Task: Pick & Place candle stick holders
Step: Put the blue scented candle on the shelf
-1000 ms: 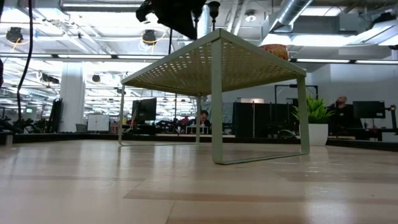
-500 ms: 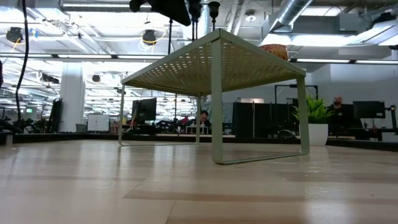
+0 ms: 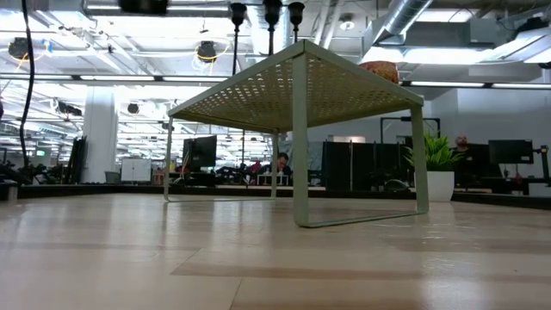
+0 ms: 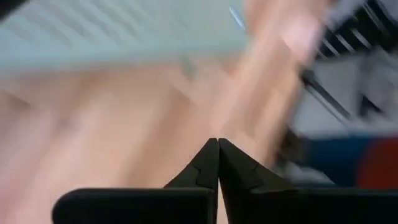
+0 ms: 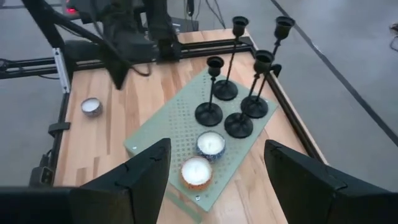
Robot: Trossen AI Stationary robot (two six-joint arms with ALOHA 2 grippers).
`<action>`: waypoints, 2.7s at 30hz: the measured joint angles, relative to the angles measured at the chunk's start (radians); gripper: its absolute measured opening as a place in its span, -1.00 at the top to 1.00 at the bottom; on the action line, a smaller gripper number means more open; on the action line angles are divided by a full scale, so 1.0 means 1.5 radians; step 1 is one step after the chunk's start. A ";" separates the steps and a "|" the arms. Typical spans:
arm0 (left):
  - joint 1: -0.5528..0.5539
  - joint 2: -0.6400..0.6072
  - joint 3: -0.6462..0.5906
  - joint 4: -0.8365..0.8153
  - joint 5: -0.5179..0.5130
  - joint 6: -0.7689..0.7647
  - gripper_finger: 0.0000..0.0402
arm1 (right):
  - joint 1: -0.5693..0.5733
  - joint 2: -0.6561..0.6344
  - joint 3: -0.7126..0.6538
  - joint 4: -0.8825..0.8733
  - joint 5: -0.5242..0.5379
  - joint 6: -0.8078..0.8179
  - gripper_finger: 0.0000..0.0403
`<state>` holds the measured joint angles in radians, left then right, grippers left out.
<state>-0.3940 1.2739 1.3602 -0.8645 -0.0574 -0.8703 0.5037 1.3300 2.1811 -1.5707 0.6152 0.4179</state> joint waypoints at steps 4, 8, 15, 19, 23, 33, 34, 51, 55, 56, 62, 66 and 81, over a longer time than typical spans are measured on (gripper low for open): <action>-0.059 0.006 0.000 -0.007 0.086 -0.047 0.81 | 0.000 0.000 0.000 0.000 -0.009 0.000 -0.24; -0.112 0.010 0.000 -0.015 0.092 -0.094 0.53 | 0.000 0.000 0.000 0.000 -0.010 0.000 -0.24; -0.194 0.011 -0.041 -0.011 0.086 -0.145 -0.03 | 0.000 0.000 0.000 0.000 -0.011 0.002 -0.24; -0.233 0.012 -0.080 -0.006 0.086 -0.178 -0.27 | 0.000 0.000 0.000 0.000 -0.011 0.016 -0.24; -0.254 0.012 -0.107 -0.002 0.087 -0.214 -0.43 | 0.000 0.000 0.000 0.000 -0.011 0.027 -0.24; -0.270 0.011 -0.128 -0.003 0.078 -0.217 -0.50 | -0.015 -0.025 -0.230 -0.001 -0.180 0.280 -0.24; -0.267 0.010 -0.130 -0.006 0.074 -0.217 -0.50 | -0.017 -0.027 -0.263 -0.002 -0.217 0.308 -0.24; -0.260 -0.131 -0.131 -0.026 -0.194 -0.176 -0.50 | 0.061 -0.047 -0.527 0.003 -0.465 0.469 -0.24; -0.260 -0.179 -0.131 -0.026 -0.253 -0.145 -0.50 | 0.096 -0.015 -0.588 0.031 -0.549 0.481 -0.24; -0.260 -0.191 -0.131 -0.026 -0.263 -0.139 -0.50 | 0.105 -0.004 -0.601 0.049 -0.577 0.485 -0.24; -0.260 -0.245 -0.131 -0.025 -0.313 -0.103 -0.50 | 0.174 0.040 -0.629 0.180 -0.637 0.521 -0.42; -0.260 -0.262 -0.131 -0.024 -0.334 -0.088 -0.50 | 0.228 0.062 -0.643 0.200 -0.611 0.556 -0.65; -0.260 -0.255 -0.131 -0.023 -0.366 -0.038 -0.50 | 0.387 0.066 -0.752 0.370 -0.497 0.565 -0.74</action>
<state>-0.7834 0.8909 1.1641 -0.8997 -0.6060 -0.9276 1.0838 1.4284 1.0527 -1.0157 -0.1310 1.2648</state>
